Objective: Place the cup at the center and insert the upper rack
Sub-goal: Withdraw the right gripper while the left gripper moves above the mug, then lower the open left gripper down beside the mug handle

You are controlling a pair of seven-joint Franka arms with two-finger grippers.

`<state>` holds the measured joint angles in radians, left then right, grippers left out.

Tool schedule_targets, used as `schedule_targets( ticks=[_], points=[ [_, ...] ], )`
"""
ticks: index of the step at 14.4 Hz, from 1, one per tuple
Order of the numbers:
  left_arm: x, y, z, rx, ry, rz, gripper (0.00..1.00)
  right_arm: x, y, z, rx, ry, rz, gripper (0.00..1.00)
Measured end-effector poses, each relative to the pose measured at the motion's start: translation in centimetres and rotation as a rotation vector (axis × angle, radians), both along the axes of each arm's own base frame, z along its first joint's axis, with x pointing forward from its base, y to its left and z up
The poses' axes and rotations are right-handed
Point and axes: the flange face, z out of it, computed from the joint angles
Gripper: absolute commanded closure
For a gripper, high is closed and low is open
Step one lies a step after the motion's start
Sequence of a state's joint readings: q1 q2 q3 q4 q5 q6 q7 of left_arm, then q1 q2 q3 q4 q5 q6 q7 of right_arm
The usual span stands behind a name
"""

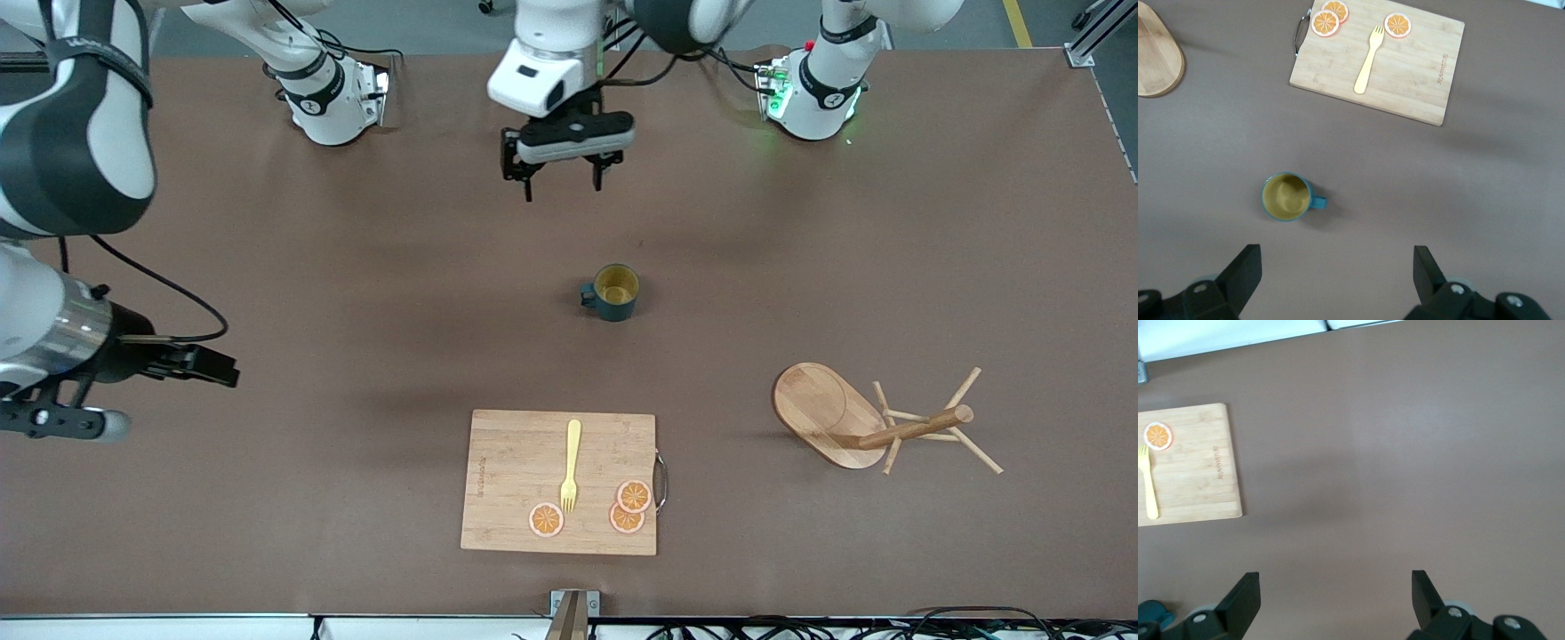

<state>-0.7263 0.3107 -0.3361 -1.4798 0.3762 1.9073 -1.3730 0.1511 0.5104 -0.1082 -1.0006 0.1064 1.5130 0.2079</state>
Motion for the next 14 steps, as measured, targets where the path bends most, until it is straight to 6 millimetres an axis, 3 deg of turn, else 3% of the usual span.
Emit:
schedule_targets(
  ticks=[3, 6, 10, 14],
  points=[
    [-4.0, -2.6, -5.2, 0.041, -0.087, 0.011, 0.0, -0.8, -2.9, 0.7, 0.003, 0.004, -0.036, 0.0],
    [-7.5, -3.3, -10.5, 0.09, -0.195, 0.022, 0.0, -1.6, -4.0, 1.4, 0.007, -0.002, -0.037, 0.0],
    [-12.4, -3.4, -18.4, 0.154, -0.333, 0.003, 0.0, -3.6, -7.9, 2.7, 0.014, -0.02, -0.014, 0.0],
    [-14.2, -3.3, -26.3, 0.203, -0.397, -0.021, 0.0, -5.8, -11.4, 5.6, 0.016, -0.058, 0.029, 0.0]
  ],
)
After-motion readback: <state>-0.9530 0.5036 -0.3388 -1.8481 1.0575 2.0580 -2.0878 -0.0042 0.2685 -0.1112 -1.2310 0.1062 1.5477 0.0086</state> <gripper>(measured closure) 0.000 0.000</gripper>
